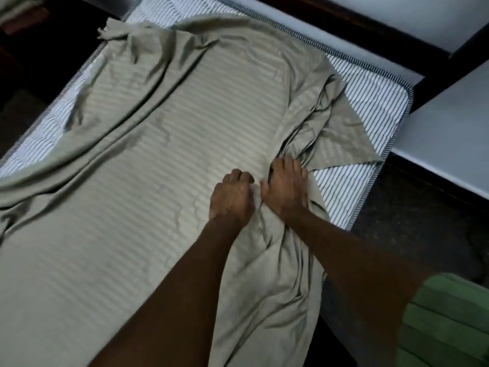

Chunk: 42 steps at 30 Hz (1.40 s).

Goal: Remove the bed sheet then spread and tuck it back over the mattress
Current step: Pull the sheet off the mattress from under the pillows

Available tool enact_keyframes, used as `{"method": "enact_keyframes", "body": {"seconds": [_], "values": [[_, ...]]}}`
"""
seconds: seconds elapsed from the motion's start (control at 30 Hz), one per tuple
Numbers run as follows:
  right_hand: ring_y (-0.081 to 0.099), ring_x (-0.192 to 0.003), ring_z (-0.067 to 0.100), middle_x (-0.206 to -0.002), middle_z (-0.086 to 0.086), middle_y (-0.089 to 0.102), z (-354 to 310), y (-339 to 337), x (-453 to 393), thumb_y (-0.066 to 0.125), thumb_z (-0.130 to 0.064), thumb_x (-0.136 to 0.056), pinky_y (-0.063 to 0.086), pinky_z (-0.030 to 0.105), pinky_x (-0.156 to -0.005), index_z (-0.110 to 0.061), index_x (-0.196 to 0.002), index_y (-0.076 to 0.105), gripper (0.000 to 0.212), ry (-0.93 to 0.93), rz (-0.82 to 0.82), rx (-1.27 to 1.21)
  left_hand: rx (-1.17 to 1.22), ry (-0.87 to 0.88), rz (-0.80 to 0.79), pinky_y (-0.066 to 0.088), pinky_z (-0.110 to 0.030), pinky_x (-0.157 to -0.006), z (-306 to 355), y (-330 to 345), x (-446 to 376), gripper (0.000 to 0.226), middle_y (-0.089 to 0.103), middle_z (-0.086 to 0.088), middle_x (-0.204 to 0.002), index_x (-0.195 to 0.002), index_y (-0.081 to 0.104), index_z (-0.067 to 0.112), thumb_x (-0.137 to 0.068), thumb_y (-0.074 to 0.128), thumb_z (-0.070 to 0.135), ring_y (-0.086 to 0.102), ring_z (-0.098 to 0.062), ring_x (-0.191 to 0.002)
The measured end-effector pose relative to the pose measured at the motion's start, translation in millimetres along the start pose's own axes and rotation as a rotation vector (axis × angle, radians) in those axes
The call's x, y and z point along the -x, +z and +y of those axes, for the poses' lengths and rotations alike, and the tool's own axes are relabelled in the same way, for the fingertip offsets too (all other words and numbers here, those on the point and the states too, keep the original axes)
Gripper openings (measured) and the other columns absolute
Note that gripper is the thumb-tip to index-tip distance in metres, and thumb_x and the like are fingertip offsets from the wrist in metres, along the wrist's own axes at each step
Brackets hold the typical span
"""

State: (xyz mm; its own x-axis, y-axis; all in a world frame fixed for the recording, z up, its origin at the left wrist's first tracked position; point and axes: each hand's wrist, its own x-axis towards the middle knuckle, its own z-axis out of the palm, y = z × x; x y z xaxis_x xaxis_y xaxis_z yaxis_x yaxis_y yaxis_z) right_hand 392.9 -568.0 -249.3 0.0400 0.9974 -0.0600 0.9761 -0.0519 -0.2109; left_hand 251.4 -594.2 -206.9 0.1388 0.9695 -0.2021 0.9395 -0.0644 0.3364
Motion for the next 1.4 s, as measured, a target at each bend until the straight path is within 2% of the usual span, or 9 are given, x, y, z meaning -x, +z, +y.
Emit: {"method": "enact_keyframes", "body": {"seconds": [0.3, 0.43, 0.63, 0.73, 0.83, 0.97, 1.13, 1.27, 1.4], "values": [[0.047, -0.124, 0.031, -0.131, 0.01, 0.054, 53, -24, -163, 0.071, -0.046, -0.073, 0.039, 0.046, -0.101, -0.011, -0.132, 0.049, 0.072, 0.134, 0.08, 0.013, -0.019, -0.021, -0.041, 0.051, -0.042, -0.094, 41, -10, -163, 0.041, 0.047, -0.006, -0.141, -0.137, 0.051, 0.018, -0.097, 0.059, 0.016, 0.054, -0.027, -0.119], [0.06, -0.116, 0.032, -0.118, 0.012, 0.067, 56, -14, -191, 0.068, -0.027, -0.083, 0.051, 0.04, -0.095, -0.016, -0.114, 0.068, 0.033, 0.319, -0.128, -0.244, -0.121, -0.019, -0.022, 0.05, -0.04, -0.094, 36, -15, -204, 0.053, 0.043, -0.007, -0.143, -0.14, 0.047, 0.018, -0.092, 0.067, 0.012, 0.054, -0.027, -0.12], [0.067, -0.083, 0.011, -0.088, -0.001, 0.076, 40, -5, -156, 0.071, -0.028, -0.084, 0.051, 0.027, -0.077, -0.016, -0.091, 0.08, 0.016, -0.398, -1.012, -0.397, -0.413, 0.129, -0.063, 0.032, -0.047, -0.115, 26, -23, -245, 0.073, 0.021, -0.011, -0.165, -0.157, 0.025, 0.015, -0.094, 0.06, 0.029, 0.028, -0.031, -0.148], [0.067, -0.074, 0.015, -0.07, -0.006, 0.063, 30, 1, -150, 0.064, -0.046, -0.079, 0.05, 0.031, -0.064, -0.023, -0.079, 0.067, 0.023, -0.197, -0.598, -0.427, -0.512, 0.133, -0.101, 0.031, -0.043, -0.111, 6, -19, -252, 0.047, 0.043, -0.008, -0.15, -0.143, 0.047, 0.02, -0.098, 0.048, 0.037, 0.04, -0.028, -0.139], [0.06, -0.1, 0.022, -0.104, -0.003, 0.062, 12, -1, -153, 0.07, -0.054, -0.075, 0.05, 0.036, -0.081, -0.03, -0.104, 0.062, 0.038, 0.008, -0.14, -0.499, -0.527, 0.035, -0.123, 0.031, -0.04, -0.11, -19, -17, -239, 0.039, 0.046, -0.01, -0.142, -0.137, 0.053, 0.018, -0.1, 0.047, 0.03, 0.046, -0.029, -0.133], [0.039, -0.136, 0.03, -0.146, 0.007, 0.043, -28, 5, -121, 0.061, -0.072, -0.068, 0.034, 0.051, -0.111, -0.027, -0.143, 0.046, 0.089, -0.06, -0.302, -0.166, -0.489, 0.033, -0.148, 0.035, -0.043, -0.104, -50, -19, -197, 0.034, 0.054, -0.012, -0.133, -0.127, 0.059, 0.017, -0.102, 0.038, 0.027, 0.054, -0.032, -0.123], [0.046, -0.128, 0.035, -0.145, 0.01, 0.039, -81, 15, -31, 0.077, -0.041, -0.075, 0.046, 0.05, -0.1, -0.027, -0.146, 0.04, 0.082, -0.171, -0.397, -0.081, -0.352, -0.024, -0.255, 0.044, -0.045, -0.092, -92, -43, -125, 0.032, 0.069, -0.017, -0.111, -0.116, 0.064, 0.007, -0.099, 0.041, 0.019, 0.069, -0.032, -0.103], [0.054, -0.122, 0.037, -0.141, 0.011, 0.047, -123, 21, 49, 0.072, -0.032, -0.079, 0.051, 0.045, -0.095, -0.023, -0.147, 0.04, 0.075, -0.465, -0.861, -0.175, -0.239, -0.417, -1.19, 0.047, -0.039, -0.107, -127, -52, -70, 0.038, 0.068, -0.015, -0.121, -0.137, 0.06, 0.002, -0.106, 0.05, 0.022, 0.061, -0.028, -0.12], [0.06, -0.112, 0.038, -0.116, 0.008, 0.058, -139, 23, 83, 0.066, -0.047, -0.078, 0.046, 0.05, -0.096, -0.021, -0.115, 0.06, 0.045, -0.522, -0.605, -0.252, -0.394, -0.096, -0.549, 0.039, -0.04, -0.108, -171, -70, -25, 0.04, 0.058, -0.007, -0.137, -0.134, 0.057, 0.026, -0.095, 0.058, 0.031, 0.053, -0.029, -0.131]]}}
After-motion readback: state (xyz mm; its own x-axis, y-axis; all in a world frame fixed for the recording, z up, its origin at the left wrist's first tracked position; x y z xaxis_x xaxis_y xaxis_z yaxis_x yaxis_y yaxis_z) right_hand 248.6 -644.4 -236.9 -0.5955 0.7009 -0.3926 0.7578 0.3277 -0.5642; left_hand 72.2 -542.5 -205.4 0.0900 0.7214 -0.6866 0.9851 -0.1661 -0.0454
